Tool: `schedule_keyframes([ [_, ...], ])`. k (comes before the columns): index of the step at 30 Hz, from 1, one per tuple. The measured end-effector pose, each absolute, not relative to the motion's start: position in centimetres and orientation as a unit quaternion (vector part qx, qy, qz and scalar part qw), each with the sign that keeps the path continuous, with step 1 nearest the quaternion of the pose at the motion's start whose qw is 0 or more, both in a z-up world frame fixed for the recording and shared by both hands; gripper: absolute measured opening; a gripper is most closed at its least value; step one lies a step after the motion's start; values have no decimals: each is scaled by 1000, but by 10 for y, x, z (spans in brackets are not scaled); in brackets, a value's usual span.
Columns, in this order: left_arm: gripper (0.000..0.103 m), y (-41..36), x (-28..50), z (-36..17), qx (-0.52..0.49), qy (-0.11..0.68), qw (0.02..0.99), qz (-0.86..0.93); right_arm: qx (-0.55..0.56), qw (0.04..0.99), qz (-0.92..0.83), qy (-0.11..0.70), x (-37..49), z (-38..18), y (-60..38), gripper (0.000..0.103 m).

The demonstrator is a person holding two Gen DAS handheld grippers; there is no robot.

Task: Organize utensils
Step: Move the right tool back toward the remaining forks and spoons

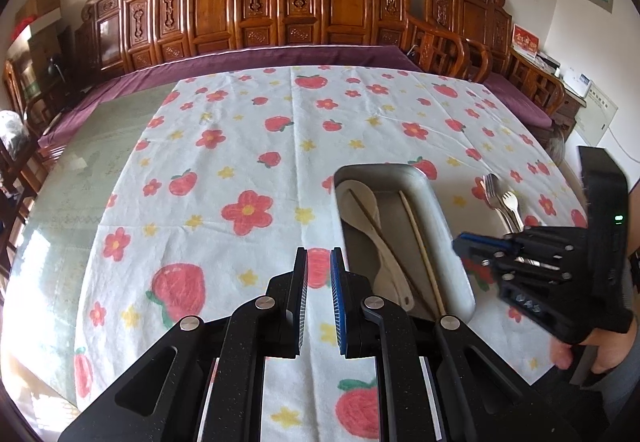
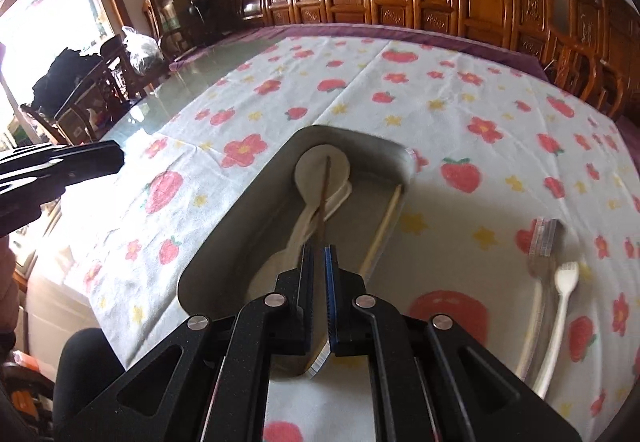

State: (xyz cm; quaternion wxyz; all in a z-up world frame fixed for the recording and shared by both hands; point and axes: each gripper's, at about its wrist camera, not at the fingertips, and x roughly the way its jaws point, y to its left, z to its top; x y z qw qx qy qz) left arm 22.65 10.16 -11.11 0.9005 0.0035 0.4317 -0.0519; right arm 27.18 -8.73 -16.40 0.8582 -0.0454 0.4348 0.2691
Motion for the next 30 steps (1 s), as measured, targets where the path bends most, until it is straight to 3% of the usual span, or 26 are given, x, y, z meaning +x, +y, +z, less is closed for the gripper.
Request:
schedule_keyframes([
  [9, 11, 43, 227, -117, 19, 430, 899, -79, -58, 885, 220, 407, 245, -145, -188, 7],
  [12, 24, 21, 226, -118, 22, 425, 900, -89, -36, 889, 197, 413, 245, -151, -223, 14],
  [16, 24, -6, 227, -119, 30, 428, 898, -104, -27, 890, 173, 422, 244, -165, -255, 16],
  [18, 31, -15, 228, -120, 32, 427, 897, -107, -25, 890, 161, 426, 247, -172, -268, 16],
  [25, 39, -44, 229, -126, 35, 430, 894, -120, 0, 887, 142, 439, 267, -194, -292, 19],
  [30, 40, -59, 234, -138, 38, 437, 889, -129, 9, 883, 154, 443, 282, -206, -287, 19],
])
